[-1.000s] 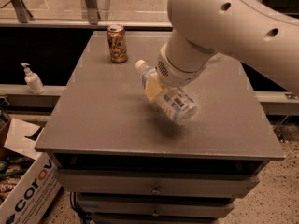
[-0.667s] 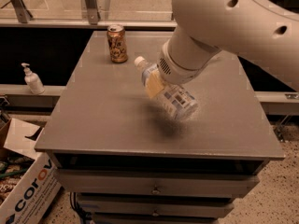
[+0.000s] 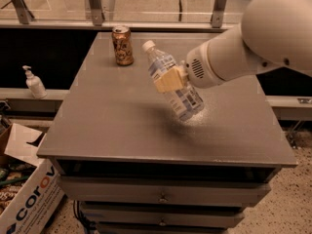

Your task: Place blue plastic bottle upright

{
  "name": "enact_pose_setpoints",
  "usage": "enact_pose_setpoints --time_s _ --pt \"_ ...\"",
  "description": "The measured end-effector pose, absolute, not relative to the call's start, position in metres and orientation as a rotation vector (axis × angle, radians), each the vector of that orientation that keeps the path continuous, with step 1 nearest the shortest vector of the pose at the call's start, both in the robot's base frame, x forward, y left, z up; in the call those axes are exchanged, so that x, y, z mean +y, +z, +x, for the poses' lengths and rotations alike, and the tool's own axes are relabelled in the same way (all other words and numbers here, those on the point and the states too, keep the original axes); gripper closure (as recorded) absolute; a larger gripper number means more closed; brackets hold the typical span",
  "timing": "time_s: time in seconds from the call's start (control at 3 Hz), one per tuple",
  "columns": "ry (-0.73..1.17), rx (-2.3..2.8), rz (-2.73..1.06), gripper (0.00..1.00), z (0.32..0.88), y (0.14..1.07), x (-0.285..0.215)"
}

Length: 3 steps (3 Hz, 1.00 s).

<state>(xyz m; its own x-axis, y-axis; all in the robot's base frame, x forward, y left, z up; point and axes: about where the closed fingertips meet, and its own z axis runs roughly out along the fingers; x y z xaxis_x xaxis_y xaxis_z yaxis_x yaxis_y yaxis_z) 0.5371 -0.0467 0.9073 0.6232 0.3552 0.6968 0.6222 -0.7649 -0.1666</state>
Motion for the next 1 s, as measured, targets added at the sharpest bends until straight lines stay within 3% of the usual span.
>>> enact_pose_setpoints --time_s 1.0 --pt "-1.271 -0.659 -1.918 1.0 0.552 0.949 -0.034"
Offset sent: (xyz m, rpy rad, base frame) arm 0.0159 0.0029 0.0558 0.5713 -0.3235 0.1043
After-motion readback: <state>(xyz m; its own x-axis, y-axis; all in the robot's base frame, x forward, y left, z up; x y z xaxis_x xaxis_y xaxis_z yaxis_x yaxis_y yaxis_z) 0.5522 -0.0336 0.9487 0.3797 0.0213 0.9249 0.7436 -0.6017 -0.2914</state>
